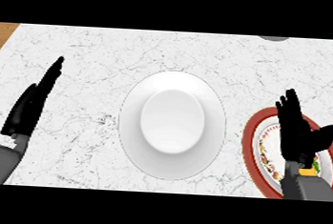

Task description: Pick the lemon from the plate and place it in the plate

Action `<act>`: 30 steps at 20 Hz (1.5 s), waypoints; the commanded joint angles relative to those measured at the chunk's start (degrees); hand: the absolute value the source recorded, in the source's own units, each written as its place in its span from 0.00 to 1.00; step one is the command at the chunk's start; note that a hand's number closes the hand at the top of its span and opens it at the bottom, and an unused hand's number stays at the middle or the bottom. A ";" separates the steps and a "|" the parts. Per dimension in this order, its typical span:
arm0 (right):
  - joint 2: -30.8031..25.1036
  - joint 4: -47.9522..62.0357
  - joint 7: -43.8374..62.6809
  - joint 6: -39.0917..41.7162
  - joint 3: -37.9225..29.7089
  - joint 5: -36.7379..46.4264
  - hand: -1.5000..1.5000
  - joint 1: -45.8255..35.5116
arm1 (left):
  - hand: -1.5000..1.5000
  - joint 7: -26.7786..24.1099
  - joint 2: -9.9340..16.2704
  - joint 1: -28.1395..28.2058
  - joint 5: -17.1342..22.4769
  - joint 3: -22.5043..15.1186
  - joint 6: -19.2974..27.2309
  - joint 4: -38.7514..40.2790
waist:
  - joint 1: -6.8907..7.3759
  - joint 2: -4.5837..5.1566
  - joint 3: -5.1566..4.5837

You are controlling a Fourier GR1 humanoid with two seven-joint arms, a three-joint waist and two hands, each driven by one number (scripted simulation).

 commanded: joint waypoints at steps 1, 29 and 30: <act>-0.67 -1.46 1.84 3.65 -2.22 -3.73 0.00 -1.56 | 0.50 -1.13 -1.89 1.05 0.26 3.10 -1.35 1.71 | -2.06 -1.05 0.18; -27.31 -33.65 20.61 12.23 -8.43 7.70 0.00 20.85 | 0.50 -1.92 -13.00 -1.42 3.95 6.21 -3.71 3.25 | -2.73 -1.12 0.08; -30.11 -34.34 23.72 14.58 -8.04 7.65 0.00 21.81 | 0.50 -1.57 -13.99 -0.74 2.72 5.10 -2.09 3.19 | -2.81 -1.14 0.02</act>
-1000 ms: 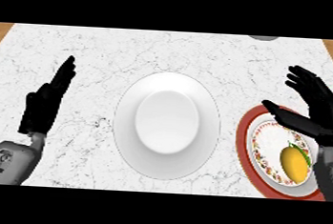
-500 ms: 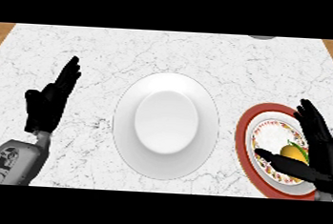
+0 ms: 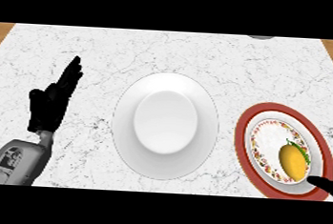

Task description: Pick the lemon from the plate and place it in the plate

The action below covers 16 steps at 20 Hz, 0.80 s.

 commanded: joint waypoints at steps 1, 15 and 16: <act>-9.72 -1.36 8.84 8.94 -2.49 -2.21 0.00 2.57 | 0.50 0.88 -1.29 0.78 -1.10 -1.11 0.98 -1.36 | 0.29 -0.02 -0.01; -10.35 8.77 19.05 24.79 -3.76 -6.95 0.00 -7.71 | 0.50 -1.54 -5.51 -1.24 -4.72 1.93 -1.24 3.20 | 0.93 0.24 0.09; -8.20 8.44 18.69 24.76 -3.09 -5.35 0.00 -8.74 | 0.50 1.40 -5.01 -2.85 -4.34 3.16 -2.46 2.39 | 0.86 0.19 0.10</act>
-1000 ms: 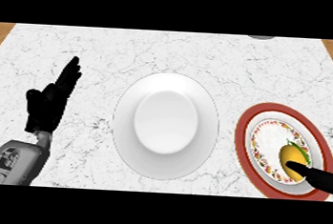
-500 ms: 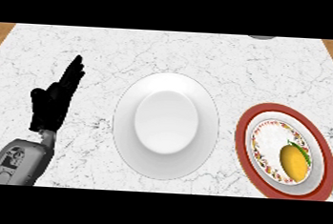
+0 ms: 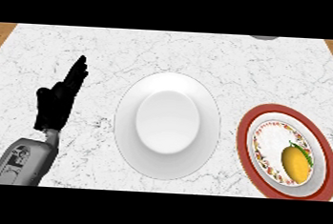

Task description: Pick the lemon from the plate and place it in the plate

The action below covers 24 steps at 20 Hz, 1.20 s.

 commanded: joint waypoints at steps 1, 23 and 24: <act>3.16 0.20 1.99 2.14 2.05 2.83 0.00 -1.37 | 0.50 -0.13 2.34 0.84 1.28 3.92 -4.18 -0.61 | 0.03 -0.05 0.01; 16.73 19.73 -8.30 8.06 7.91 23.91 0.00 -6.86 | 0.50 0.10 -3.59 3.23 -4.74 7.58 -8.03 -3.19 | 0.02 -0.04 0.02; 16.40 17.93 -4.39 10.30 6.90 22.14 0.00 -8.14 | 0.50 -2.51 -6.02 -0.25 -7.29 7.74 -5.32 3.17 | -0.16 -0.01 0.01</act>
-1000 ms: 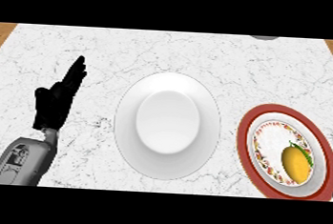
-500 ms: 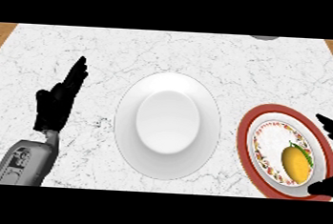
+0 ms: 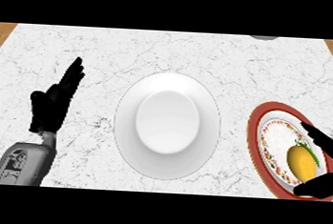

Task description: Pick the lemon from the plate and place it in the plate

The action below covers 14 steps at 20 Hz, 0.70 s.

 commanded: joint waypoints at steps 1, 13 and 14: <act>0.36 6.68 -6.43 2.12 -2.10 2.88 0.00 -0.90 | 0.50 -0.62 -0.87 0.75 -0.31 1.55 -1.54 -0.54 | 0.05 0.01 0.01; 4.66 7.14 -10.40 -3.60 -3.30 12.04 1.00 -2.59 | 0.50 0.51 -2.46 -1.58 -2.90 3.60 -3.08 0.74 | -0.02 0.00 0.00; 4.92 9.17 -14.02 -6.40 -3.49 13.71 1.00 -1.94 | 0.50 2.43 -2.77 0.56 -4.38 2.12 -1.81 -3.02 | 0.07 -0.02 0.01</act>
